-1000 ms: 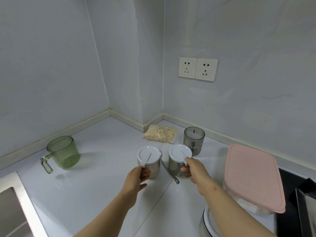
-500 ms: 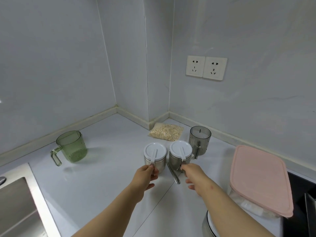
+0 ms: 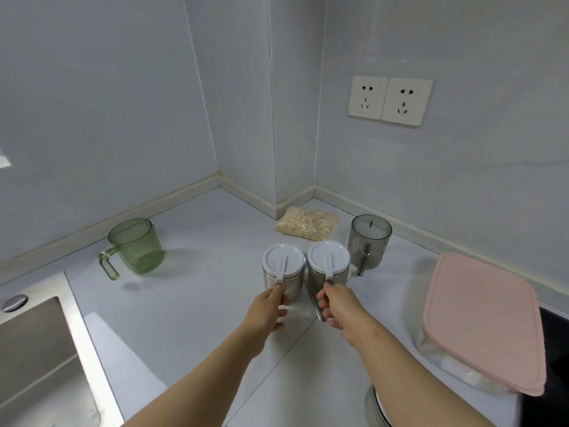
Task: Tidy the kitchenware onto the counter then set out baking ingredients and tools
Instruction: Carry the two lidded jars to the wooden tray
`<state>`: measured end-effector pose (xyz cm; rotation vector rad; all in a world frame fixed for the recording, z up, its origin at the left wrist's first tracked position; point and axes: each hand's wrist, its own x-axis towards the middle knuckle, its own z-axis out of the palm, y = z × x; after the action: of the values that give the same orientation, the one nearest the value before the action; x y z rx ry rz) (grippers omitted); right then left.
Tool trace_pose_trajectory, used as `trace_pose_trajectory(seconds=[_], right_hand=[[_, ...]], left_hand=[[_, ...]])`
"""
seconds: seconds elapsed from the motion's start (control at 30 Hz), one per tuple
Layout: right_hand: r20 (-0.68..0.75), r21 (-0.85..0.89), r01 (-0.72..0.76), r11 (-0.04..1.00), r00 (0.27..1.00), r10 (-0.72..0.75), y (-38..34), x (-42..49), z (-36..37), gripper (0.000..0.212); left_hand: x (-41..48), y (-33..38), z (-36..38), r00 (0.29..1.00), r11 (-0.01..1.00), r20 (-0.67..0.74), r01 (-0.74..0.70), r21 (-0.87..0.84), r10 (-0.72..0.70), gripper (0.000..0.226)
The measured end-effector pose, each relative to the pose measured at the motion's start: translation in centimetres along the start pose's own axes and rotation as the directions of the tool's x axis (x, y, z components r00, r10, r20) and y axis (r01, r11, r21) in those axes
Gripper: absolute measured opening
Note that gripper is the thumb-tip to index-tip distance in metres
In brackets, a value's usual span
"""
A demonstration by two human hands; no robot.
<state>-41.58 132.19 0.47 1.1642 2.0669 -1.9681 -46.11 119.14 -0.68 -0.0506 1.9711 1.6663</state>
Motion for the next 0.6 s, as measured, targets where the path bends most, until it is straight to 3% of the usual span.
trace_pose_trajectory(seconds=[0.17,0.33,0.6], right_hand=[[-0.029,0.051,0.027,0.998,0.999,-0.025,-0.5,-0.2,-0.2,0.035],[-0.035,0.093,0.044,0.995,0.999,-0.041,-0.9,-1.1,-0.4,0.037],[-0.113,0.095,0.213,0.972,0.973,-0.202,-1.9,-3.2,-0.8,0.038]], left_hand=[[0.1,0.4,0.5,0.994,0.997,-0.085,-0.069,-0.017,0.068,0.036],[-0.4,0.6,0.0,0.994,0.995,-0.066,-0.091,-0.028,0.089,0.036],[-2.6,2.2,-1.7,0.972,0.981,-0.193,-0.157,-0.111,0.134,0.038]])
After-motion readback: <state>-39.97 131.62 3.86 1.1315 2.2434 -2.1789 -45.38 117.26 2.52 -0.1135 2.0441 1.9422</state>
